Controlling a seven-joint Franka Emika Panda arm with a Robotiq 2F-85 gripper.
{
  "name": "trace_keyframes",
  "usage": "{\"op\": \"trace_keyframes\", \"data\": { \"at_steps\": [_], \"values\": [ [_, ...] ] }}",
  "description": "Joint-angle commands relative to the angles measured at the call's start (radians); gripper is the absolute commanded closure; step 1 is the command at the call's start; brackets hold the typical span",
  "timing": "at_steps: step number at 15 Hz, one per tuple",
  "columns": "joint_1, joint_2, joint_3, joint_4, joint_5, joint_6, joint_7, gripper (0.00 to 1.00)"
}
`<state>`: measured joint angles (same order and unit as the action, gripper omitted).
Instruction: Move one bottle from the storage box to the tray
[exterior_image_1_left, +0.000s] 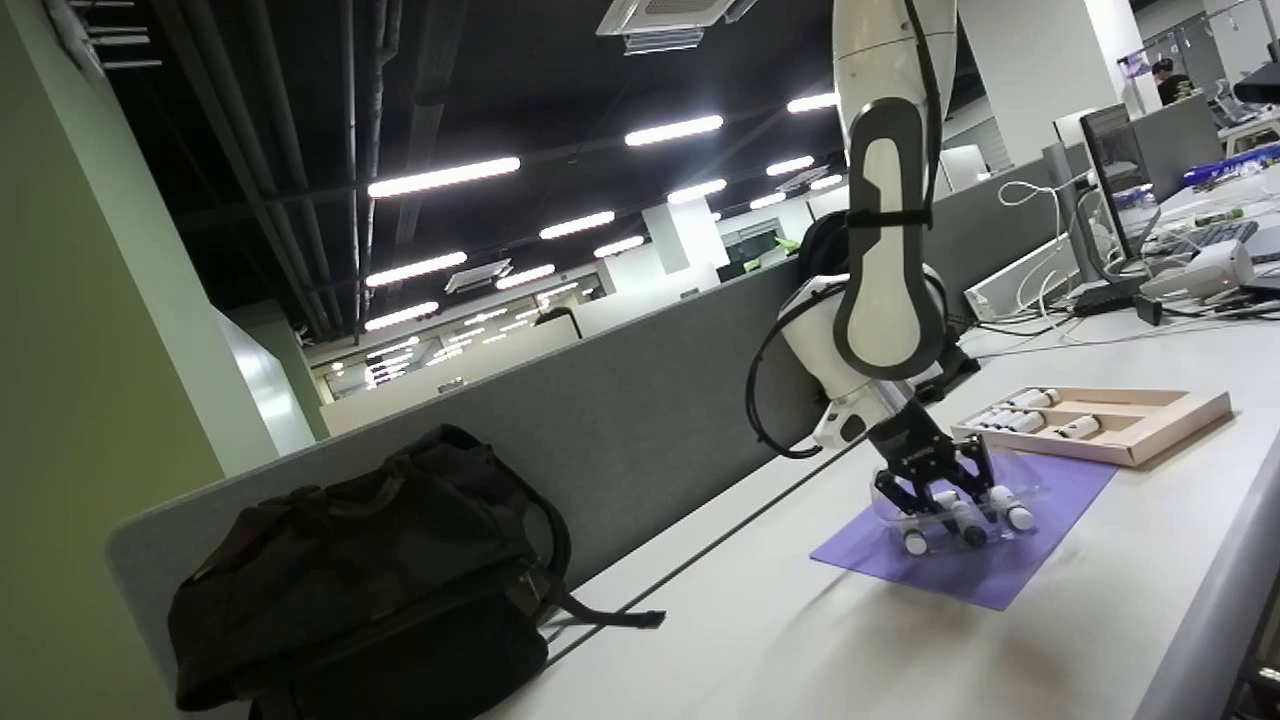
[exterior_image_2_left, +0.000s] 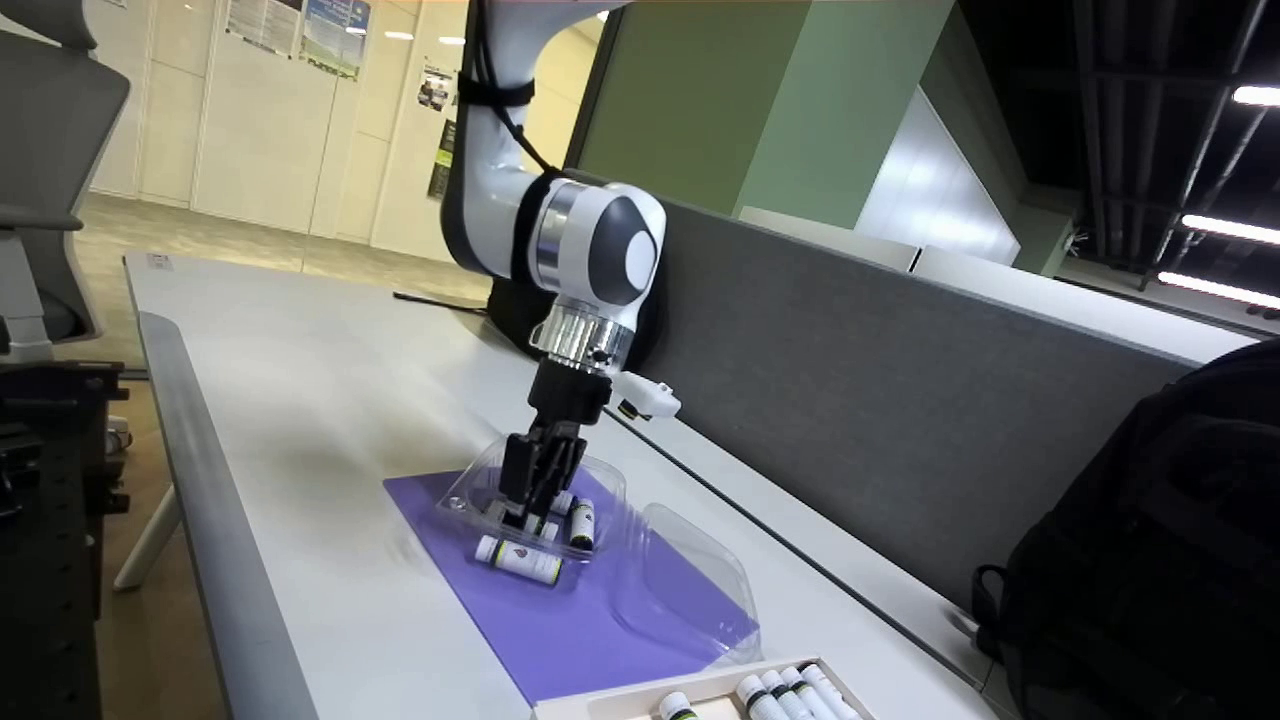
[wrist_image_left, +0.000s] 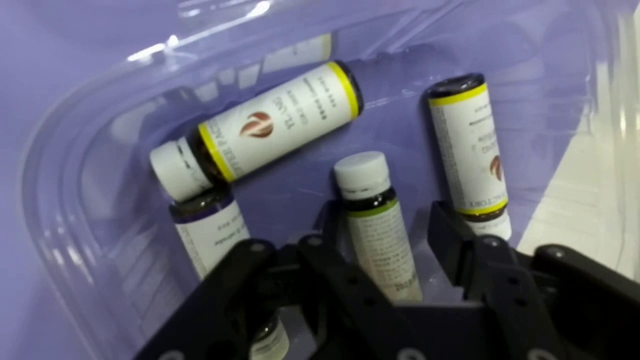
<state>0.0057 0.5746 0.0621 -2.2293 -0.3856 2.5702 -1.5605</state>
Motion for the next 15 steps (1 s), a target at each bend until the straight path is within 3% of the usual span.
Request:
{"op": "trace_keyframes", "data": {
  "at_steps": [1, 3, 10, 15],
  "values": [
    [-0.011, 0.0, -0.005, 0.004, 0.017, 0.008, 0.035, 0.81],
    [-0.019, -0.017, -0.002, 0.001, 0.047, -0.014, 0.044, 0.95],
    [-0.085, -0.255, -0.011, -0.052, 0.231, -0.172, 0.125, 0.93],
    [-0.166, -0.358, -0.114, -0.087, 0.246, -0.154, 0.158, 0.93]
  ]
}}
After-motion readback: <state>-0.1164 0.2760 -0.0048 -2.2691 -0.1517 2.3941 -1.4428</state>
